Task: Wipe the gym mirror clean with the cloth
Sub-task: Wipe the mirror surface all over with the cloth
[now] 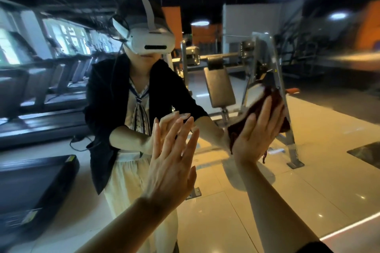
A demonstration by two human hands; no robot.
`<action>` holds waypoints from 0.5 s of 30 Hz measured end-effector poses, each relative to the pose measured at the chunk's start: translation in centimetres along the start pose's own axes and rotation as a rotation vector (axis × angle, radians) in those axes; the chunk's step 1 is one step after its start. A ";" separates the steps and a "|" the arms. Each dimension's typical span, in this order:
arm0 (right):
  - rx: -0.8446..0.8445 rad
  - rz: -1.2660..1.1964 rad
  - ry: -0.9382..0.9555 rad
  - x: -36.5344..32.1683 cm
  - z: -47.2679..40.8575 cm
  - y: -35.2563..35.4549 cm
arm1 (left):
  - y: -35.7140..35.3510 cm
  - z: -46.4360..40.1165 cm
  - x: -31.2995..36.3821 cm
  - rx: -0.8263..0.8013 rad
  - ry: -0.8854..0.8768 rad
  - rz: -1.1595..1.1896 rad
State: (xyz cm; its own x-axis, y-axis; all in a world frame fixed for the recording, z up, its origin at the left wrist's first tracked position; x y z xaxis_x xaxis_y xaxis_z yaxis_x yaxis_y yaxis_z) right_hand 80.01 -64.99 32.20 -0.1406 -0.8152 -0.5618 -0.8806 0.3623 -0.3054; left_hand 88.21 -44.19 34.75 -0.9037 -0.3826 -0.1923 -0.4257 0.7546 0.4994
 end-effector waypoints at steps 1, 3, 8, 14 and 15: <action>0.019 0.046 -0.068 1.7 1.2 0.2 | 0.1 0.3 -0.1 -0.003 -0.001 -0.003; -0.007 0.174 -0.184 4.1 4.2 -0.2 | 0.3 1.0 -0.5 -0.011 -0.006 -0.012; -0.018 0.144 -0.231 0.0 5.5 -0.6 | 2.7 2.0 -3.6 0.017 0.006 -0.034; -0.024 0.027 -0.059 -14.3 3.0 -3.1 | 7.6 2.6 -10.1 0.071 0.034 -0.083; -0.035 0.022 -0.026 -16.6 3.3 -3.6 | 8.7 3.0 -11.4 0.089 0.037 -0.083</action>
State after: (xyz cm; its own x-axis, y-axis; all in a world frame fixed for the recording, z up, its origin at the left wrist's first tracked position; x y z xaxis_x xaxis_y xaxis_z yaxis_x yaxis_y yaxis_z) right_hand 86.98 -51.24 40.08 -0.1489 -0.7950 -0.5880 -0.8928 0.3637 -0.2656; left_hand 94.73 -31.69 38.75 -0.8634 -0.4643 -0.1976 -0.5031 0.7631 0.4056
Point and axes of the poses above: each hand's wrist, its own z-axis away from the middle knuckle, its own y-axis out of the back of the hand, x = y × z, the point moved 9 cm from there along -z, towards the middle knuckle, and after that the axes turned 8 degrees about x, right-handed, at the moved point
